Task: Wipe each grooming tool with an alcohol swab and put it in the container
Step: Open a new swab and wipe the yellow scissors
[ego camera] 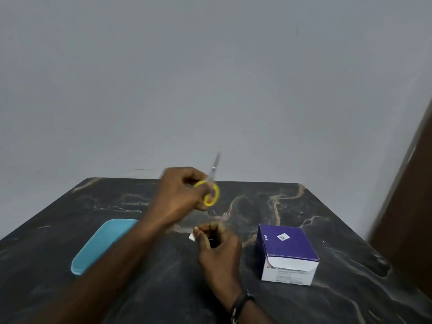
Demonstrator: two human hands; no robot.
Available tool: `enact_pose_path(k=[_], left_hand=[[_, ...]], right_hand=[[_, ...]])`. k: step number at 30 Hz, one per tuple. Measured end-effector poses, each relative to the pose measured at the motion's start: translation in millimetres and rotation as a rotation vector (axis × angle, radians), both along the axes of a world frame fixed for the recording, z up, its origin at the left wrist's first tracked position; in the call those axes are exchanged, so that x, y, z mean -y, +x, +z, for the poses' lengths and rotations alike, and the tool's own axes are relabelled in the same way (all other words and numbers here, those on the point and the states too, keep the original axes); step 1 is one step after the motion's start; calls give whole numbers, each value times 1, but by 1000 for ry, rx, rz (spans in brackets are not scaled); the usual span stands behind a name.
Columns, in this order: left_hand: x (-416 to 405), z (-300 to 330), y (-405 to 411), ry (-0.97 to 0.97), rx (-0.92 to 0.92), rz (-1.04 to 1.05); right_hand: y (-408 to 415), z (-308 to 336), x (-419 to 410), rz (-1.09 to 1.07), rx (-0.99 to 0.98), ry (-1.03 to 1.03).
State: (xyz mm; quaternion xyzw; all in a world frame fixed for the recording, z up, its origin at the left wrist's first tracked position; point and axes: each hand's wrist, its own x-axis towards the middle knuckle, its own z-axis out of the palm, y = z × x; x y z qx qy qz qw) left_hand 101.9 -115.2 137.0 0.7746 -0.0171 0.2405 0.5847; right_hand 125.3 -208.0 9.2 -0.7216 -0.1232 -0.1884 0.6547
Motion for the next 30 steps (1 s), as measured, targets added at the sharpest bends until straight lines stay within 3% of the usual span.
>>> enact_pose_path(k=[3, 6, 11, 18, 26, 30], left_hand=[[-53, 3, -24, 354, 20, 217], [-101, -1, -38, 623, -128, 385], [-140, -29, -44, 839, -350, 468], [-148, -51, -42, 988, -522, 417], [-154, -68, -38, 1021, -688, 465], [-137, -60, -44, 1176, -538, 610]], right_hand=[[1, 6, 4, 3, 4, 40], [0, 9, 5, 20, -1, 42], [-4, 7, 2, 37, 0, 36], [-1, 8, 7, 9, -10, 27], [3, 17, 16, -58, 73, 106], [12, 23, 27, -136, 125, 206]])
